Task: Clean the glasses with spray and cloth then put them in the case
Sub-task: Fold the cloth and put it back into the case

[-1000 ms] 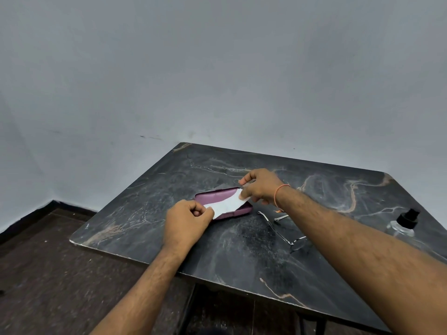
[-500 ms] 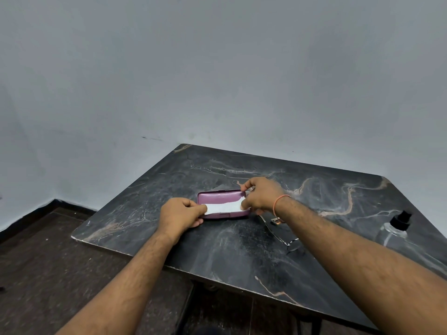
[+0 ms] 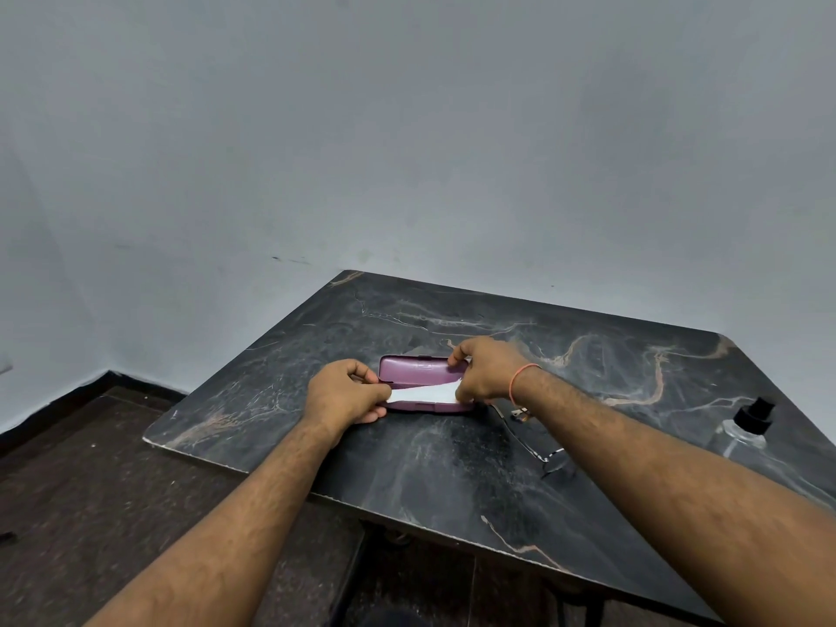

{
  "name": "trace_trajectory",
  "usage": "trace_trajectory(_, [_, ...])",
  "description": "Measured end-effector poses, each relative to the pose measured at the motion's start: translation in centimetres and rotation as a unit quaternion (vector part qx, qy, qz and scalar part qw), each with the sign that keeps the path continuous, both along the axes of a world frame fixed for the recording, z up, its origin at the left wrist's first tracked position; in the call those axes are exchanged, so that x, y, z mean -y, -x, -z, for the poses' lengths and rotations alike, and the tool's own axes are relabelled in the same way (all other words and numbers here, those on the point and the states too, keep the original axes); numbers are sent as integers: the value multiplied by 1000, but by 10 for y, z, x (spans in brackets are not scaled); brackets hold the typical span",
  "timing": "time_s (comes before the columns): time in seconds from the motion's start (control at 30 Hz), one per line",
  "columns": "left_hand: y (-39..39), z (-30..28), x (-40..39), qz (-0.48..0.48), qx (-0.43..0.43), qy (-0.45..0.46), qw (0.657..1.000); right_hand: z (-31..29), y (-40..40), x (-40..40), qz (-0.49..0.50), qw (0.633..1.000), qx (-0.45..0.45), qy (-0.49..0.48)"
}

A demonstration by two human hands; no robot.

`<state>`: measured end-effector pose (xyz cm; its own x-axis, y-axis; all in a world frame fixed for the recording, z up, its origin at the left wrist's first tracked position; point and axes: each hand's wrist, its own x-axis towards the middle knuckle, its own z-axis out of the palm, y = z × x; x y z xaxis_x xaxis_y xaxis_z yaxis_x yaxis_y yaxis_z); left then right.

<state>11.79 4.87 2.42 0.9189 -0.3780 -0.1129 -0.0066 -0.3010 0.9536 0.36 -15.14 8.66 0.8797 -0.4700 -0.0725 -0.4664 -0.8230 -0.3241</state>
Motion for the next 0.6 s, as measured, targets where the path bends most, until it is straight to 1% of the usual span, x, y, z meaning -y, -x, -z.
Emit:
trace_trajectory(0.1, [-3,0,1,-5,-16,14,1000,-4,0,0,-9,1000,-22,-2])
trace_trajectory(0.23, [-4,1,2,-5,-9,13,1000,-6,-4,3,-11,999,-40,-23])
trace_trajectory(0.37, [-4,2,5,-1,-2,10,1000,-9,-5,7,-12,999,-22,-48])
trace_trajectory(0.47, [-4,1,5,4,-6,10,1000,-11,-6,13,-36,999,1,11])
trace_trajectory(0.6, [-4,0,3,19,-14,3,1000,-14,1,17,-85,996,6,33])
